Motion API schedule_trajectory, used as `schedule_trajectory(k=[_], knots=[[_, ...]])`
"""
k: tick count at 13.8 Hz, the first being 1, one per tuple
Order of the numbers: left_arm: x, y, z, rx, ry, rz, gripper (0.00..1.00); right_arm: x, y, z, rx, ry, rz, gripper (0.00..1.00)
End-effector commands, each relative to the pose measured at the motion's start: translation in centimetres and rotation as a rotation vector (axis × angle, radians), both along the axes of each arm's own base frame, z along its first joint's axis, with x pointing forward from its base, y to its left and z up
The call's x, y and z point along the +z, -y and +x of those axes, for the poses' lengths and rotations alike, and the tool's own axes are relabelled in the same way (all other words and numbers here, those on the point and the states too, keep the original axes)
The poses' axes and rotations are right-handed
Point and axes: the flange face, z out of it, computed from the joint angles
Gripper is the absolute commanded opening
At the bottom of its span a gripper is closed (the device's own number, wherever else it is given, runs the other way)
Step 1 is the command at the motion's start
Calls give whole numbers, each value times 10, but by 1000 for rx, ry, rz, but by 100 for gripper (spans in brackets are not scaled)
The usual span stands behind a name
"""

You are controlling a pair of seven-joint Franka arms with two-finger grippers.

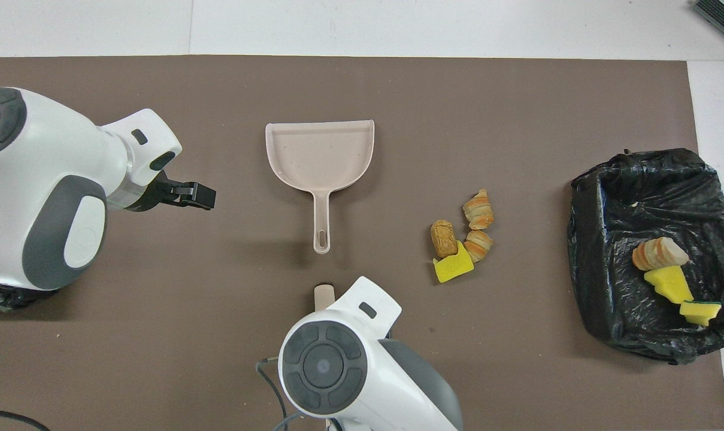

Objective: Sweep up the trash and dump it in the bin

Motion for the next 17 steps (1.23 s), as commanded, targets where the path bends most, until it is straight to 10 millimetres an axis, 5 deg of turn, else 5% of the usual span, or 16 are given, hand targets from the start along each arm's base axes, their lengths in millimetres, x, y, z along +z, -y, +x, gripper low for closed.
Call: schedule_trajectory(k=[1,4,6,10,12,14,16,17], knots=[[-18,45,11,-13,16,15,100,-31,-2,-28,19,-1,22,100],[-49,92,13,-4,24,3,100,-53,-8,-47,22,9,32,100],[-65,106,15,35,20,4,100,-61,-6,-51,32,4,25,100],[-72,150,-7,77,22,1,100,-82,-10,-67,52,13,37,100],[-80,157,-9,74,34,11,100,-83,-10,-69,53,12,36,92],[-87,157,-12,74,28,16,92,-83,-10,-69,58,11,35,43],[-94,156,-14,74,23,21,59,-83,-10,-69,50,11,34,0],[-98,155,-16,74,21,23,47,-84,-10,-69,43,10,33,0]])
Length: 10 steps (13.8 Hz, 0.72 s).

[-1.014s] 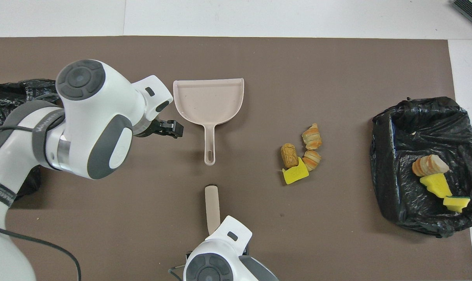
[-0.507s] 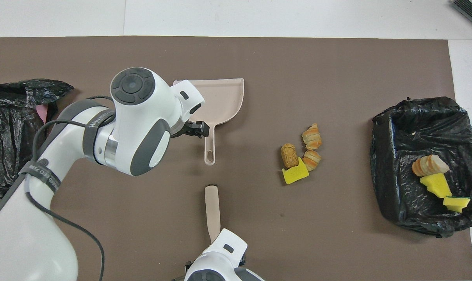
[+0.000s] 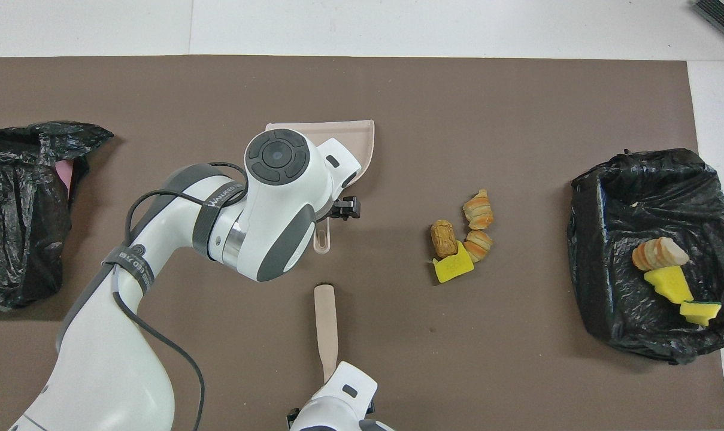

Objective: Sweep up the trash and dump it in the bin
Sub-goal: 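Grasp the dustpan with the left gripper while the right gripper grasps the brush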

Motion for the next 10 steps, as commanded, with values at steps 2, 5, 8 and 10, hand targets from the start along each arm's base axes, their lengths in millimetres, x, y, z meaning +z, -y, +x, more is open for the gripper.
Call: schedule_trajectory(k=[2,5,8,10], knots=[[-20,-1,-6,7,13,24,33,-3,1,2,-37,-12,14,0],[-13,-5,0,13,27,17,0,5,6,10,-45,0,3,0],[-2,-20,15,-2,57,16,0,42,34,27,-45,17,-18,0],[4,-45,31,-58,72,23,0,68,71,46,-39,4,-57,0]])
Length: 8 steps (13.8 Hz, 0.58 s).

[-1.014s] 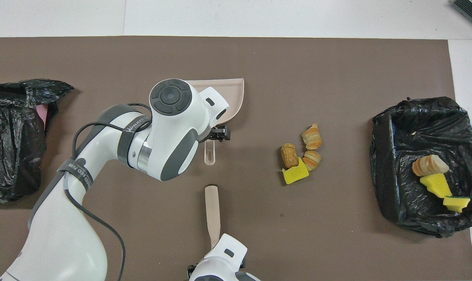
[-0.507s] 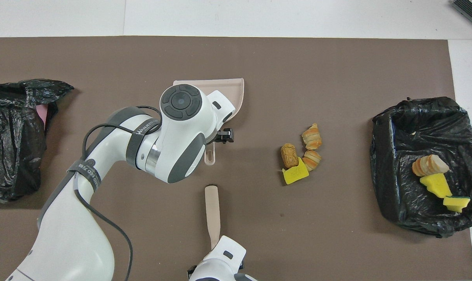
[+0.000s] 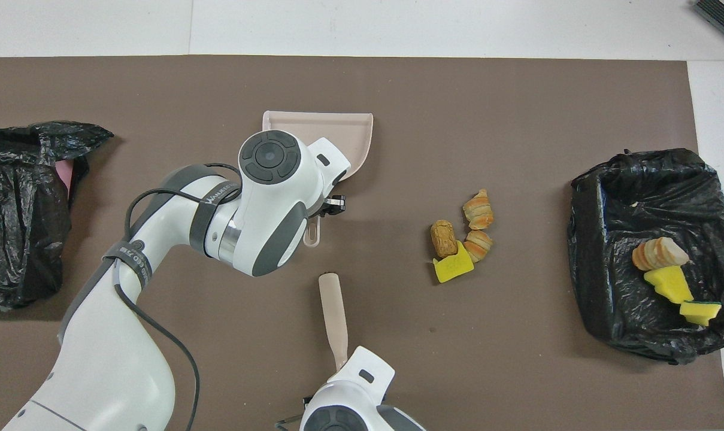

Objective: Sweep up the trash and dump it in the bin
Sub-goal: 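Grasp the dustpan with the left gripper while the right gripper grasps the brush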

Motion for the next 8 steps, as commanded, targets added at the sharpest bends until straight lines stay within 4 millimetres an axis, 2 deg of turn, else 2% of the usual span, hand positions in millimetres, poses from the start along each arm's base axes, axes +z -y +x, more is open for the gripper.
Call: schedule_trajectory(k=[1,4,7,8], knots=[[19,-37,24,-68,46,9,0,48,58,24,10,10,-25,0],[38,-71,33,-187,42,18,0,73,129,62,-44,17,-108,0],[64,-96,27,-351,3,32,0,72,194,103,-145,46,-193,0],[71,-103,21,-396,-32,39,0,69,215,115,-127,47,-216,0]])
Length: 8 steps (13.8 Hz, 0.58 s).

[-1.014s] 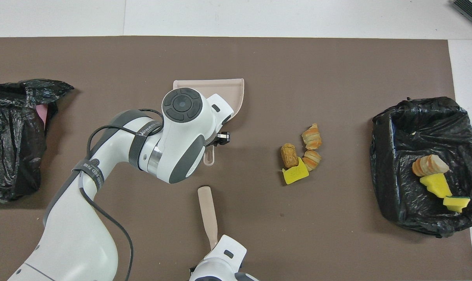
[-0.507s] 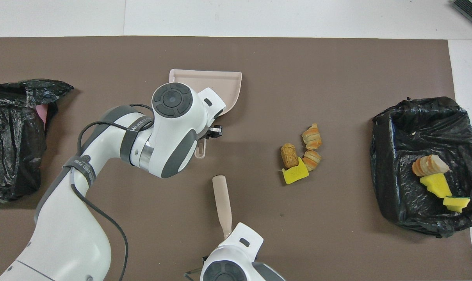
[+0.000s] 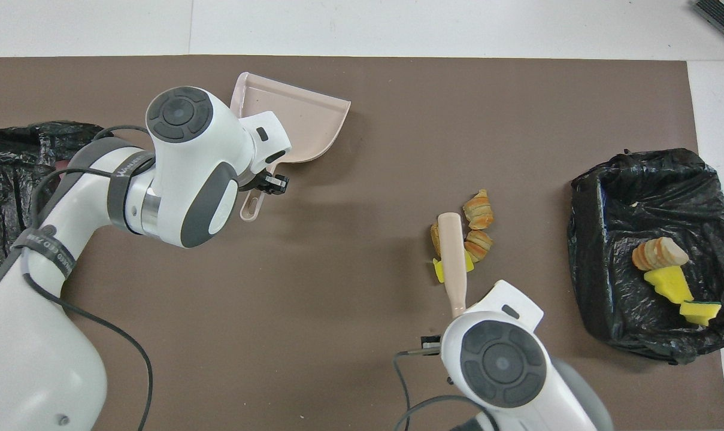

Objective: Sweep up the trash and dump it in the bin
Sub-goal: 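Grasp the dustpan with the left gripper while the right gripper grasps the brush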

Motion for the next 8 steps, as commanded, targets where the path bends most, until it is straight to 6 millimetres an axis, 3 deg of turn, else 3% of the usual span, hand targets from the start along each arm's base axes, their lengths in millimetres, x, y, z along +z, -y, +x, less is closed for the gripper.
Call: schedule_trajectory(k=[1,3,5,7,8], knots=[[30,-16,-21,-151,-65,35,0,-11,55,27,30,-22,-42,0],[35,-28,-33,-305,-134,43,0,-21,92,41,55,-63,-41,0],[36,-34,-47,-415,-151,40,0,-51,120,54,123,-136,-105,0],[28,-37,-65,-481,-177,42,0,-73,133,63,127,-161,-115,0],[26,-38,-74,-521,-172,41,0,-85,134,57,124,-170,-112,0]])
